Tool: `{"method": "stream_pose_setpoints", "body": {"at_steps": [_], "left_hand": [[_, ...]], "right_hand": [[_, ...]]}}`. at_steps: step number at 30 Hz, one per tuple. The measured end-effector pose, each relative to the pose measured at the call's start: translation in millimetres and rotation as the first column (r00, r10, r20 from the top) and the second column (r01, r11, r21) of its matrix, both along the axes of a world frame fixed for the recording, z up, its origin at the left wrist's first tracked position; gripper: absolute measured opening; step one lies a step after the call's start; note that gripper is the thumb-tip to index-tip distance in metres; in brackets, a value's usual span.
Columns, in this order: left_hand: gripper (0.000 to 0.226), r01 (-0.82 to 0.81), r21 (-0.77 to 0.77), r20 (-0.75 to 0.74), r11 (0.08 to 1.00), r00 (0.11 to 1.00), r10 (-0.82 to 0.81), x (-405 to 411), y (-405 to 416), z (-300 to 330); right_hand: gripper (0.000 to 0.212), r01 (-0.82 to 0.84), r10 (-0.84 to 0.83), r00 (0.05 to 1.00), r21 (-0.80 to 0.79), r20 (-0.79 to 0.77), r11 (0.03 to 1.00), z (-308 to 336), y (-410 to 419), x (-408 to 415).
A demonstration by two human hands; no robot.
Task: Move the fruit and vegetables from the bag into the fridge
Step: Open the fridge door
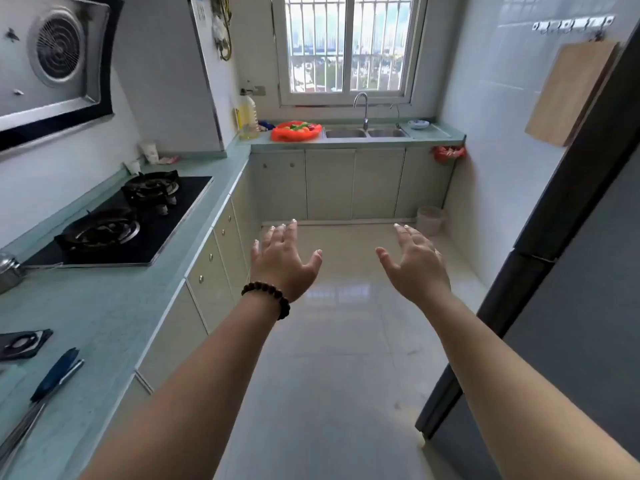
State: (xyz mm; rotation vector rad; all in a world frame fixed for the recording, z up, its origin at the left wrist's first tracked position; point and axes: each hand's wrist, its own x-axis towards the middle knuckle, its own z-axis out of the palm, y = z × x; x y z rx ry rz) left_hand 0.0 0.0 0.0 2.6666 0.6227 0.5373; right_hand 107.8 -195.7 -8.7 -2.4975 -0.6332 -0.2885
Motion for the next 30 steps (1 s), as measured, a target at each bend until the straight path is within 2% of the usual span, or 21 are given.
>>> {"method": "stream_pose_setpoints", "body": {"at_steps": [5,14,23,30], "left_hand": [[0.074,-0.028,-0.013,-0.079,1.0,0.996,0.027,6.7,-3.2,-41.8],[0.073,-0.033,-0.056,-0.238,0.998,0.971,0.018,47.9,32.0,-119.0],[0.071,0.051,-0.086,-0.31,0.995,0.948,-0.076,184.8,131.1,-171.8],[0.07,0.116,-0.136,-0.337,0.984,0.928,-0.156,310.8,205.5,-175.1]], "right_hand": [[0.063,-0.01,0.0,0.995,-0.091,-0.103,0.996,-46.3,-7.1,7.4],[0.06,-0.001,-0.035,0.974,-0.156,-0.225,0.988,-117.3,17.8,52.3],[0.057,0.103,-0.143,0.946,-0.148,-0.292,0.984,-167.8,108.2,170.7],[0.056,0.201,-0.226,0.924,-0.112,-0.308,0.973,-175.3,174.2,278.9]]}}
